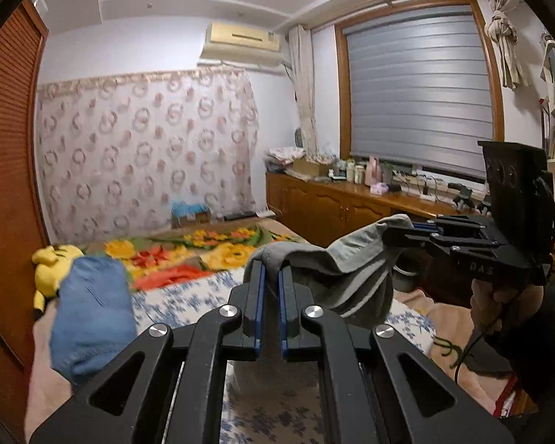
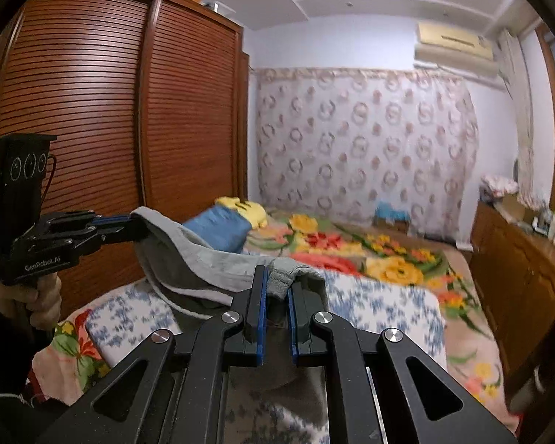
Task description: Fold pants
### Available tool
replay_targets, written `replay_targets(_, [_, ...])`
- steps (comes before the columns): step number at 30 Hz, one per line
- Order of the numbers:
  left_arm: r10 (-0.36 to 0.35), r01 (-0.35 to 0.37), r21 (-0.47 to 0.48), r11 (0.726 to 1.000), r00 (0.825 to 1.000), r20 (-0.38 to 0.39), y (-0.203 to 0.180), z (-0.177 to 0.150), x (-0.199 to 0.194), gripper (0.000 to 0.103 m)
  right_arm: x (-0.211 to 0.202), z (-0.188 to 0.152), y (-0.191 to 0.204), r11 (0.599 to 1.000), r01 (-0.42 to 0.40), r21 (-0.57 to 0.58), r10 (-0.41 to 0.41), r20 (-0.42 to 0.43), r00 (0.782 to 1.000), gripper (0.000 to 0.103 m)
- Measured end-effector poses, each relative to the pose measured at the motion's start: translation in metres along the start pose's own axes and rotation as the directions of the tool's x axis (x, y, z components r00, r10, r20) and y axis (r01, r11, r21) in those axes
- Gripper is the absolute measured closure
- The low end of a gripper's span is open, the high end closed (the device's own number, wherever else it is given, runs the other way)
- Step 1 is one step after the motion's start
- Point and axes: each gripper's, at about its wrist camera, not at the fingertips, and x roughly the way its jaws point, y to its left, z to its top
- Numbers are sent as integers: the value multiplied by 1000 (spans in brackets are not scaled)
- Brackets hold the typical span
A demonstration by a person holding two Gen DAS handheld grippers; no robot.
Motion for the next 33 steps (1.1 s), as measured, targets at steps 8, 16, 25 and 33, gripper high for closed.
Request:
replay_targets(8, [45, -45, -14, 999, 998, -49, 24, -11, 22, 96, 36, -9, -12, 999, -36, 10, 36, -49, 998, 94])
replay_targets(16, [51, -54, -28, 998, 994, -99, 53, 8, 93, 96, 113, 15, -49, 998, -42, 38, 47, -123, 991, 95])
replay_targets(25, [129, -128, -37, 991, 991, 20, 82, 74, 122, 96, 160, 87, -74, 995, 102, 8, -102, 46, 994, 95])
replay_targets(33, [136, -135, 15, 991, 981, -140, 76, -2, 120, 96, 176, 40, -59, 999, 44, 28, -41, -108, 993, 95])
